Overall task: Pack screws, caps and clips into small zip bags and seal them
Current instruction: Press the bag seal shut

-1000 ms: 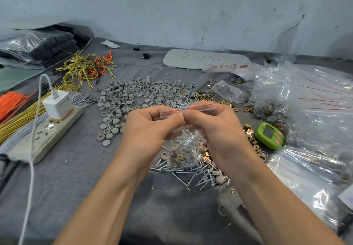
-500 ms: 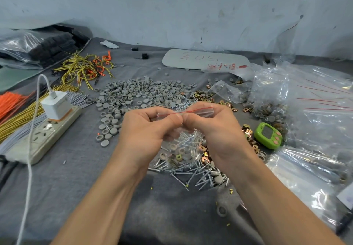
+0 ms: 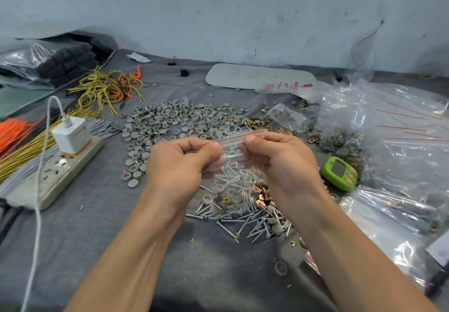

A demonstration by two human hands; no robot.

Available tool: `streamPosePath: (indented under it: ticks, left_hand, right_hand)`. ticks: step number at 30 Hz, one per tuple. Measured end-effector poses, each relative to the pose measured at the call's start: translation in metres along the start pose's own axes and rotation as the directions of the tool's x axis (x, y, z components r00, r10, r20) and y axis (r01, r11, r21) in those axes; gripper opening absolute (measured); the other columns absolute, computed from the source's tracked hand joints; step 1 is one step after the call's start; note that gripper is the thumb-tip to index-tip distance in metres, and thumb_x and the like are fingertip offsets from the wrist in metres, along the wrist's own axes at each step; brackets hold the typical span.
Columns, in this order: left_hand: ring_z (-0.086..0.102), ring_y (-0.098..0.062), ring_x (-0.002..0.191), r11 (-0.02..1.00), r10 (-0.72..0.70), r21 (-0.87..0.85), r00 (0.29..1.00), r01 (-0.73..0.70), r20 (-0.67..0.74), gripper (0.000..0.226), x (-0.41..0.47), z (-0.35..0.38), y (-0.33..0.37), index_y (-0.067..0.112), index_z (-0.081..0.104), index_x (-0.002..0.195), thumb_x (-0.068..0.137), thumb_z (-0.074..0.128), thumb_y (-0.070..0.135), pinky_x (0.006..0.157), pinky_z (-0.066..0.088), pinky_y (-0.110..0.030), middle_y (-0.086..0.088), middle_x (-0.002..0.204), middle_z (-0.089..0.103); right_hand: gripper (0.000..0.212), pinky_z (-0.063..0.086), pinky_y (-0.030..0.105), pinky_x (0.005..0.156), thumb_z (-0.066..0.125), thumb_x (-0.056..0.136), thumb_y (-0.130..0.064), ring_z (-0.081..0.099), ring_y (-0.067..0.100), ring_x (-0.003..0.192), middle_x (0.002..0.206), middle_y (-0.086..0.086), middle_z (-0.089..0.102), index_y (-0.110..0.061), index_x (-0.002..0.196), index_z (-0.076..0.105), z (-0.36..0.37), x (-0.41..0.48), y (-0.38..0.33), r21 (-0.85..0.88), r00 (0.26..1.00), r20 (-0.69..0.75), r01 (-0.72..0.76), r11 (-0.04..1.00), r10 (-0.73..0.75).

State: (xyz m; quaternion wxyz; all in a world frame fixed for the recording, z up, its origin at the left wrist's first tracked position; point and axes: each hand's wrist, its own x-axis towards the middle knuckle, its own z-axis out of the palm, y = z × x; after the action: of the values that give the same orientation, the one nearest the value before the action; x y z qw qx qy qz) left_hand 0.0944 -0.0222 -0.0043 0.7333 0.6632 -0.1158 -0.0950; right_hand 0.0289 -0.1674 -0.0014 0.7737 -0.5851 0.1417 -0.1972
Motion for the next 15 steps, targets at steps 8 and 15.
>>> streamPosePath:
  ticks: [8,15]
  left_hand:
    - [0.068,-0.012,0.055,0.999,-0.035,-0.038,0.999,0.035,0.009,0.019,0.0008,-0.0011,0.0003,0.01,0.076,0.07,0.089,0.074,0.013,0.049,0.054,-0.02,-0.01,0.067,0.075]
    - [0.067,-0.011,0.052,0.999,0.034,-0.033,0.999,-0.035,-0.038,0.023,0.0006,0.0007,0.0005,0.013,0.076,0.063,0.086,0.077,0.015,0.05,0.053,-0.02,-0.009,0.063,0.073]
  right_hand:
    - [0.027,0.056,0.025,0.056,0.058,0.1,-0.006,0.067,0.018,0.057,0.073,0.015,0.074,-0.001,0.081,0.077,-0.0007,-0.0026,-0.0038,0.061,0.997,-0.077,0.015,0.998,-0.011]
    - [0.027,0.055,0.024,0.056,0.057,0.102,-0.008,0.066,0.017,0.059,0.072,0.014,0.073,-0.001,0.083,0.074,0.0013,-0.0035,-0.0039,0.043,0.995,-0.096,0.012,0.999,-0.008]
